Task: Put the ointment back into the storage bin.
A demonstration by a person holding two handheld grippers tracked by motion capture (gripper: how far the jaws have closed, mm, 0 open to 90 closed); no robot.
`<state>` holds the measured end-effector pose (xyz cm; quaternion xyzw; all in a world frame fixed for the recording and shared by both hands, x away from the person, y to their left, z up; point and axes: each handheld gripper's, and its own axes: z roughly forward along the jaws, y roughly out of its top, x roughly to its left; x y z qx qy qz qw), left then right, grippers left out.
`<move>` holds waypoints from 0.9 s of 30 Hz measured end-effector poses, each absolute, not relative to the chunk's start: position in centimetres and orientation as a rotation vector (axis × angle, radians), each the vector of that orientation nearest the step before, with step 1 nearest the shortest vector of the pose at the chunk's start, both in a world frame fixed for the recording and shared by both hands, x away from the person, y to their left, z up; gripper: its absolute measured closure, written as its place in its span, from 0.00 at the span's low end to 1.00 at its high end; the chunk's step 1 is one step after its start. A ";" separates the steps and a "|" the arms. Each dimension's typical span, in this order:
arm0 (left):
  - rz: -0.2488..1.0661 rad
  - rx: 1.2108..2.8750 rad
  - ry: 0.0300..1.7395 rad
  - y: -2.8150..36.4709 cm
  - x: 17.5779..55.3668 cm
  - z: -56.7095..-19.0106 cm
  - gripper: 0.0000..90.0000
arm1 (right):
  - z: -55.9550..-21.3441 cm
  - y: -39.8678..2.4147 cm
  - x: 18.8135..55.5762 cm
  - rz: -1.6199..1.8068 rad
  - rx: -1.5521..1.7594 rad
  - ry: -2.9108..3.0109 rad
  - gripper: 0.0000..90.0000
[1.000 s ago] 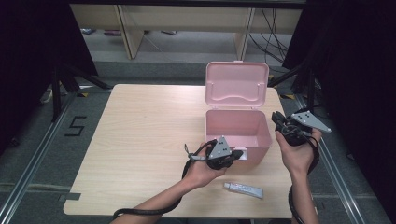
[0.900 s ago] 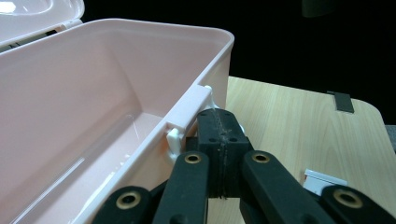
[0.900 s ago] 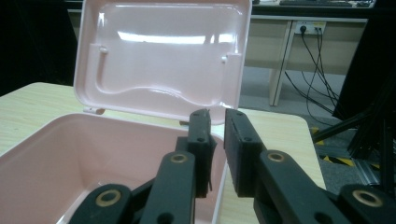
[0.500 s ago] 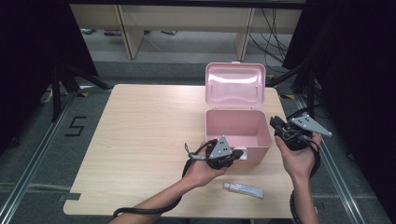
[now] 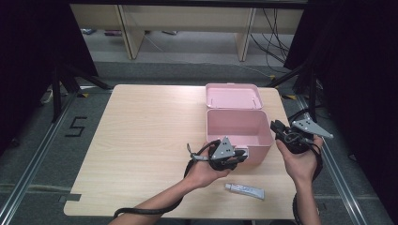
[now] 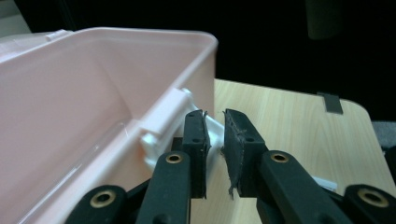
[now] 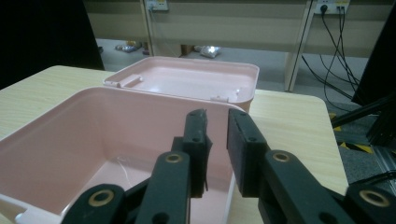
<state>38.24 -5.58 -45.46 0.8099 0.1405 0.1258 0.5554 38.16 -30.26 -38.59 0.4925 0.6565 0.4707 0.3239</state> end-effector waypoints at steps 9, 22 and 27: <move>0.286 1.893 0.329 -5.3 37.7 -45.0 0.84 | -38.5 -30.0 38.1 1.248 1.292 1.749 0.87; 0.322 1.845 0.417 0.4 36.5 -42.5 0.62 | -38.2 -30.0 37.5 1.242 1.247 1.852 0.81; 0.295 1.834 0.502 3.5 36.6 -42.6 0.52 | -38.3 -30.0 37.3 1.222 1.211 1.909 0.77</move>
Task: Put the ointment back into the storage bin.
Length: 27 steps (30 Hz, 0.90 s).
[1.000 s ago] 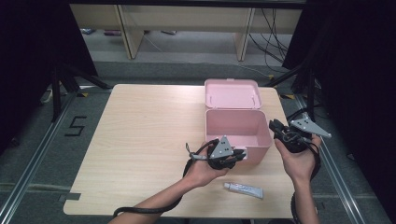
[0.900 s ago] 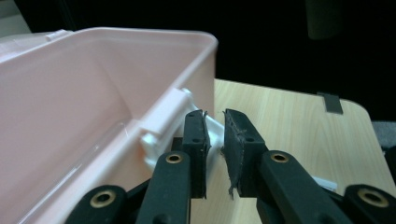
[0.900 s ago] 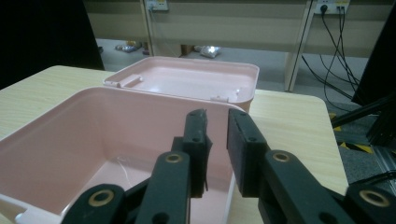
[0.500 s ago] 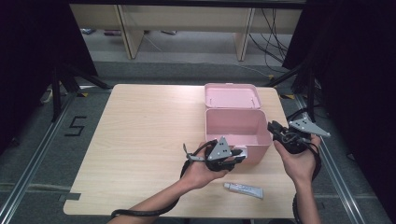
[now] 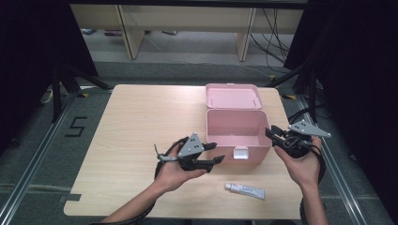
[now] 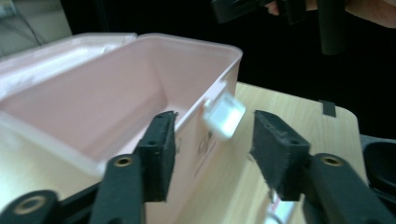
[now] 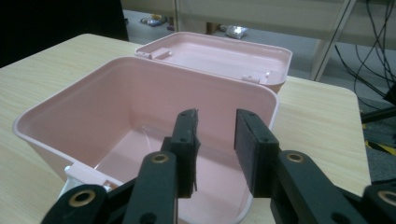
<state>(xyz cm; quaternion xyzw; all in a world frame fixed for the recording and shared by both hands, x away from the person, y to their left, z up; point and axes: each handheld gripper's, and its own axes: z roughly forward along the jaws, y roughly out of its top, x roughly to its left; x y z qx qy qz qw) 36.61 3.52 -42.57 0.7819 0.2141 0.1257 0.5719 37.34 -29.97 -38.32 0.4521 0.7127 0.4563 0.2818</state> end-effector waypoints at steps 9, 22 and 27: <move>0.364 1.829 0.619 8.7 37.3 -43.1 0.46 | -39.0 -29.7 37.1 1.213 1.168 1.978 0.71; 0.417 1.835 0.741 14.0 38.1 -44.2 0.44 | -39.4 -28.3 36.2 1.203 1.109 2.122 0.67; 0.421 1.812 0.785 15.0 37.8 -44.7 0.44 | -39.5 -27.6 35.5 1.194 1.081 2.204 0.67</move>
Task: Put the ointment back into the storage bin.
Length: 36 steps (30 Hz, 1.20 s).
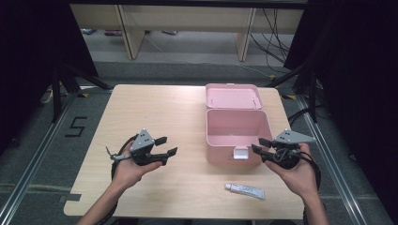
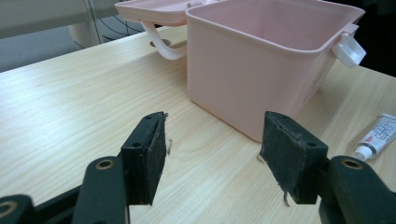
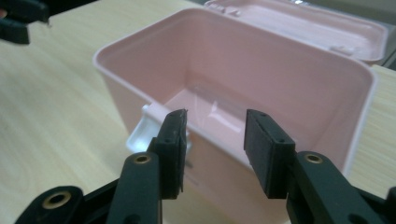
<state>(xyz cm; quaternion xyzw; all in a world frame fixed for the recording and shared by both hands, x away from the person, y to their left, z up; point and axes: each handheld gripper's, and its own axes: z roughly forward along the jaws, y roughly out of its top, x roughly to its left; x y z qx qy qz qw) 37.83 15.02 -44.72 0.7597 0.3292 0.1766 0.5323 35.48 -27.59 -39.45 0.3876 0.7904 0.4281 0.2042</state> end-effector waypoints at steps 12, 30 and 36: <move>0.414 1.784 0.846 16.2 37.5 -45.8 0.43 | -39.8 -27.0 34.6 1.082 0.932 2.406 0.64; 0.396 1.795 0.842 16.0 37.7 -46.0 0.42 | -41.4 -25.6 34.7 0.795 0.762 2.782 0.66; 0.390 1.805 0.853 15.9 37.8 -46.4 0.42 | -42.5 -24.8 35.1 0.550 0.689 2.929 0.66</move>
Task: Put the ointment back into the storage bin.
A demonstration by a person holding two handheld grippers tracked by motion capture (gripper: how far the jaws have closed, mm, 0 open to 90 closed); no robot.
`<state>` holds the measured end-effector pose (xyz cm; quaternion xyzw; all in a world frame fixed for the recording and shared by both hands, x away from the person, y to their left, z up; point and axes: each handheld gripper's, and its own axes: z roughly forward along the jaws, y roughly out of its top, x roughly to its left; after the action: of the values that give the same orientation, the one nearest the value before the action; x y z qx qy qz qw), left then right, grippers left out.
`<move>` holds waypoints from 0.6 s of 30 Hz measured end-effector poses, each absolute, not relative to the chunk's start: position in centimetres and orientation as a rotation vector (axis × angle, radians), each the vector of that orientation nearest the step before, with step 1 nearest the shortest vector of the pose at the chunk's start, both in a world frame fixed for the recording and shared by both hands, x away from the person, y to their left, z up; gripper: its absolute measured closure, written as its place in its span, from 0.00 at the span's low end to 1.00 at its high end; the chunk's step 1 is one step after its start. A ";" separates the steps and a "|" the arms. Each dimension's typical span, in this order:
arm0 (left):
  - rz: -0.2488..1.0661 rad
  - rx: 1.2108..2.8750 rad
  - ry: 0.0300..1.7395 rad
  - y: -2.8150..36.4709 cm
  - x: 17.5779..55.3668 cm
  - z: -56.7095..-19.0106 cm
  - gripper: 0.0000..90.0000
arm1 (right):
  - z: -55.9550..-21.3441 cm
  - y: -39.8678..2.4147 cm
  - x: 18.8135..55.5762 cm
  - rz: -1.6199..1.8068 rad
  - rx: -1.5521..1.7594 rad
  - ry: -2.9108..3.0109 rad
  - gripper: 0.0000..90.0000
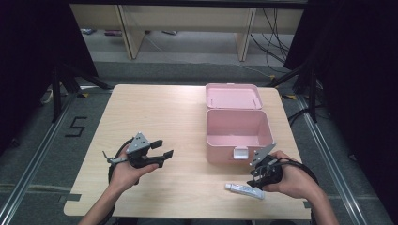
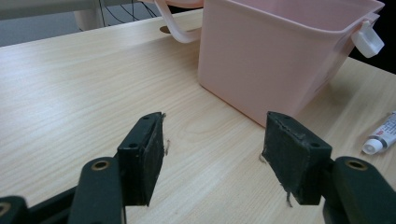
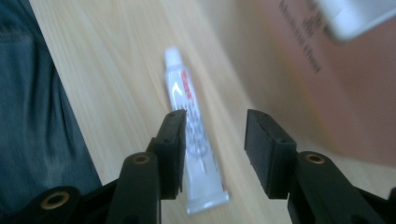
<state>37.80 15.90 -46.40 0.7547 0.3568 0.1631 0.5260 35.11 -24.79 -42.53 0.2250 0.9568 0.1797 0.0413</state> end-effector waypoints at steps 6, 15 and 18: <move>0.383 1.816 0.848 15.6 37.9 -46.7 0.42 | -43.3 -23.8 35.3 0.372 0.613 3.063 0.66; 0.370 1.824 0.832 15.2 38.0 -46.9 0.41 | -44.8 -22.6 35.9 0.146 0.528 3.108 0.63; 0.376 1.834 0.832 15.1 37.9 -46.9 0.41 | -45.2 -22.4 36.0 0.113 0.500 3.118 0.63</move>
<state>37.92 15.13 -46.88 0.7649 0.3471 0.1570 0.5194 35.95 -22.39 -45.20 0.1584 0.9867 0.0357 -0.0090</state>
